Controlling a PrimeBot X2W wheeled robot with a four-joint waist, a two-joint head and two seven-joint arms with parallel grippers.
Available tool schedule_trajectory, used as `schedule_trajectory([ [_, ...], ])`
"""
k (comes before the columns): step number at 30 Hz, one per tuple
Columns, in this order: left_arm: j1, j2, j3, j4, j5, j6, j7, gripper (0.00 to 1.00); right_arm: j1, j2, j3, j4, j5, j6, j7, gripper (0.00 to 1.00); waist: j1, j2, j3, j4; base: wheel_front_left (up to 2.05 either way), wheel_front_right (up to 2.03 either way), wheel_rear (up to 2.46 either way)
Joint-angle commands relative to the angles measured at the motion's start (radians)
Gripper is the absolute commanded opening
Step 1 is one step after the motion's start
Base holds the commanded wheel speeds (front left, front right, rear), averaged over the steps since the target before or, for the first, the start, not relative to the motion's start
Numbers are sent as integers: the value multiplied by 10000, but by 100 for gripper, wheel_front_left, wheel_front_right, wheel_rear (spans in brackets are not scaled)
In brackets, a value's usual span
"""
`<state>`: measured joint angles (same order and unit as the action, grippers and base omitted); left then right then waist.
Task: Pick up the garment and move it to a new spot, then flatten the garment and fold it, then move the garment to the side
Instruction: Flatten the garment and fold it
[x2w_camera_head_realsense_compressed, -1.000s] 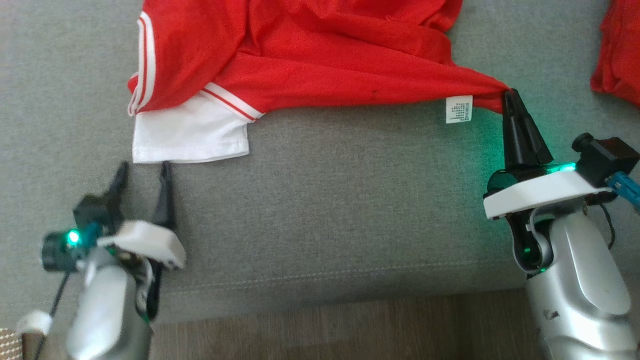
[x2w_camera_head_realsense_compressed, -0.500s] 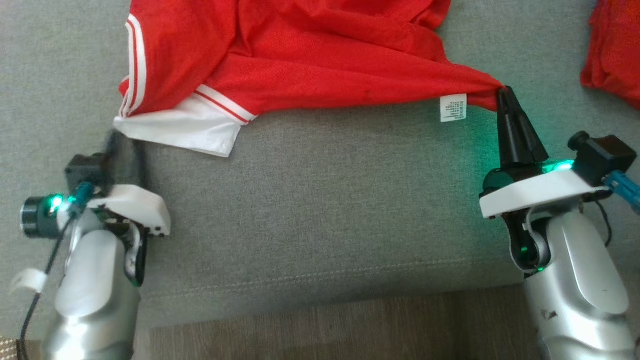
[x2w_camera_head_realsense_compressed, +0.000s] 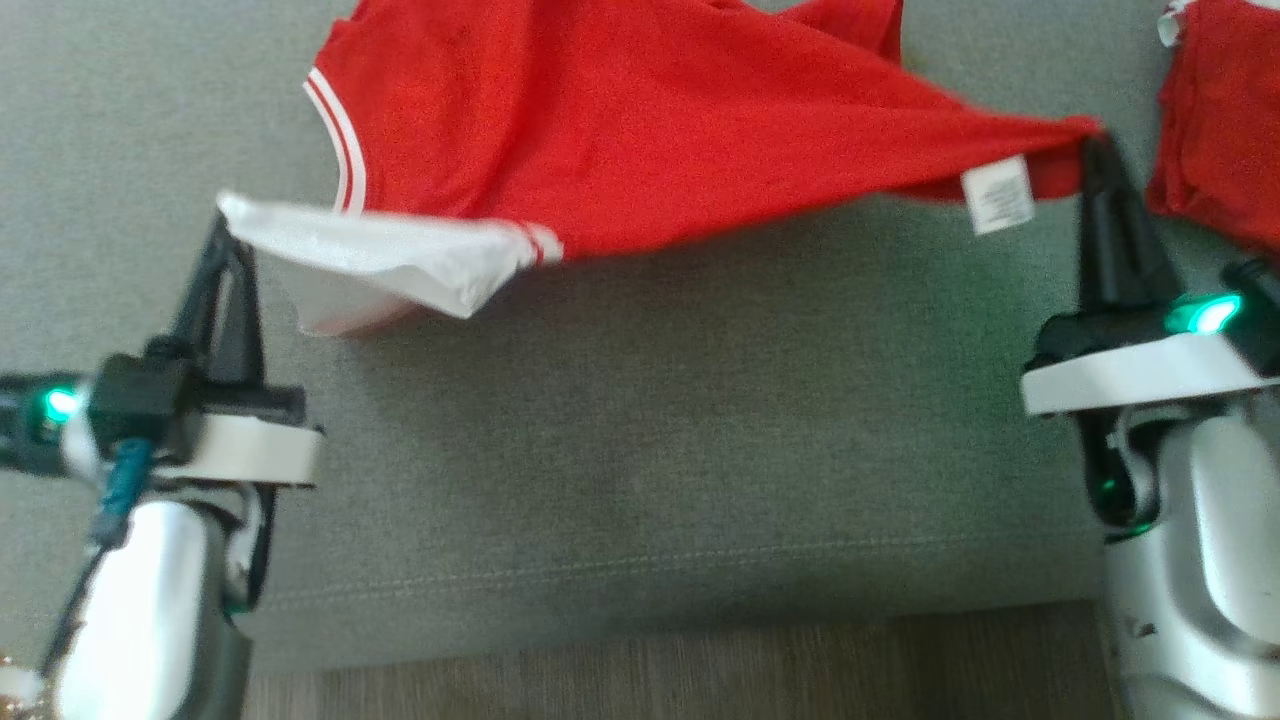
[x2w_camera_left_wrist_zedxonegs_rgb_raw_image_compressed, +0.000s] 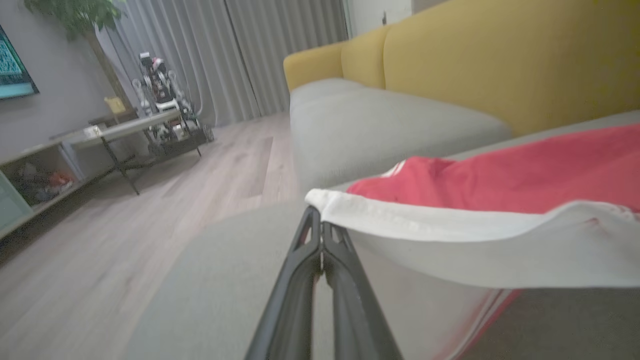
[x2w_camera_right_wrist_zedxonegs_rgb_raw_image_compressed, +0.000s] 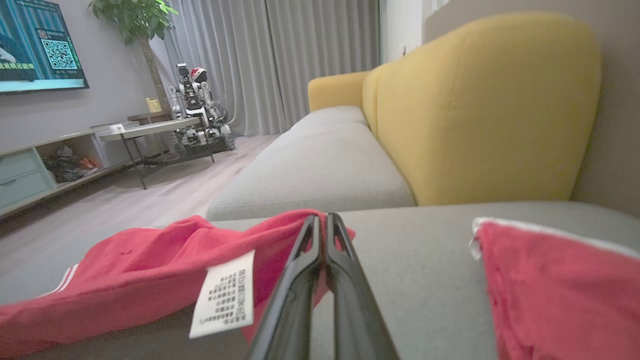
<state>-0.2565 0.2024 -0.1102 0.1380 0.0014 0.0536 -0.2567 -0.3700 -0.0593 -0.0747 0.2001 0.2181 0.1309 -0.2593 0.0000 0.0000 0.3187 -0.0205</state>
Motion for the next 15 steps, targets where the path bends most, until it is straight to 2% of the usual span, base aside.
schedule_trajectory([
  [1, -257, 506, 455, -1070, -84, -93, -51, 0, -214, 91, -57, -768, -694, -2, -25, 0, 0, 0, -168, 89, 0, 0, 0],
  [3, -308, 594, 469, -1423, -119, -181, -51, 0, -291, 83, -144, -976, -1065, -2, -25, 0, 0, 0, -227, 100, 0, 0, 0],
  [7, -900, 1002, 490, -2357, -309, -670, -33, 0, -781, -318, -356, -1765, -2144, -2, 152, 0, 0, 0, -482, 126, 0, 0, 0],
  [15, -4360, 2018, 477, -3462, -506, -1442, 1240, 0, -2918, -1699, 74, -3168, -2811, -2, 1640, 0, 0, 0, -612, 36, 0, 0, 0],
])
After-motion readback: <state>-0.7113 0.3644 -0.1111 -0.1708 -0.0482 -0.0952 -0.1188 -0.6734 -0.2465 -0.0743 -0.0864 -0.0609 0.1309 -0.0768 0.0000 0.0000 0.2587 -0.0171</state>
